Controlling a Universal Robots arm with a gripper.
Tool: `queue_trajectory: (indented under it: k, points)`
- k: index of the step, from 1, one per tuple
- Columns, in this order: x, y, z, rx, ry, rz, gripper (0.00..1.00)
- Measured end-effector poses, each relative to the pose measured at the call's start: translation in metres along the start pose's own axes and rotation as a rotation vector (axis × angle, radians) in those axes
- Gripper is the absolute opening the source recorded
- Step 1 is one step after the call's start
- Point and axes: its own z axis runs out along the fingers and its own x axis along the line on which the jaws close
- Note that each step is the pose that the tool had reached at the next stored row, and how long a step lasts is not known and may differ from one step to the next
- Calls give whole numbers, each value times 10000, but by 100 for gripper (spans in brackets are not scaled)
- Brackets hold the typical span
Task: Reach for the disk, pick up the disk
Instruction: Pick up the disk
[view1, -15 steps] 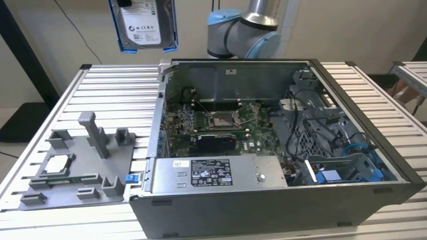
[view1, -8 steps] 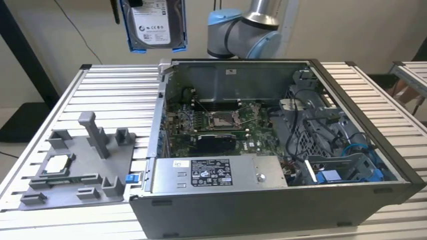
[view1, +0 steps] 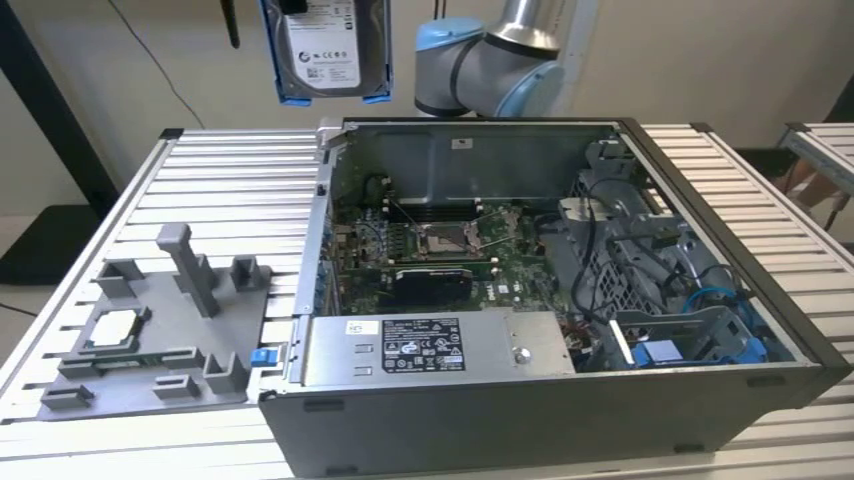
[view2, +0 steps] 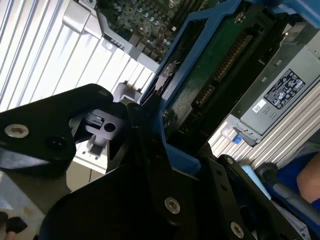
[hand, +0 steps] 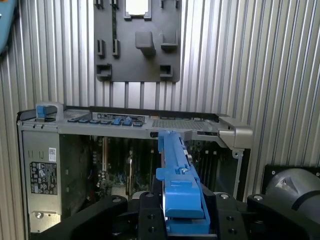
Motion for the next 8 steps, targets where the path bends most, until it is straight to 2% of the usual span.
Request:
queue_trajectory:
  k: [8]
  points:
    - [6, -179, 18, 0, 0, 0, 0]
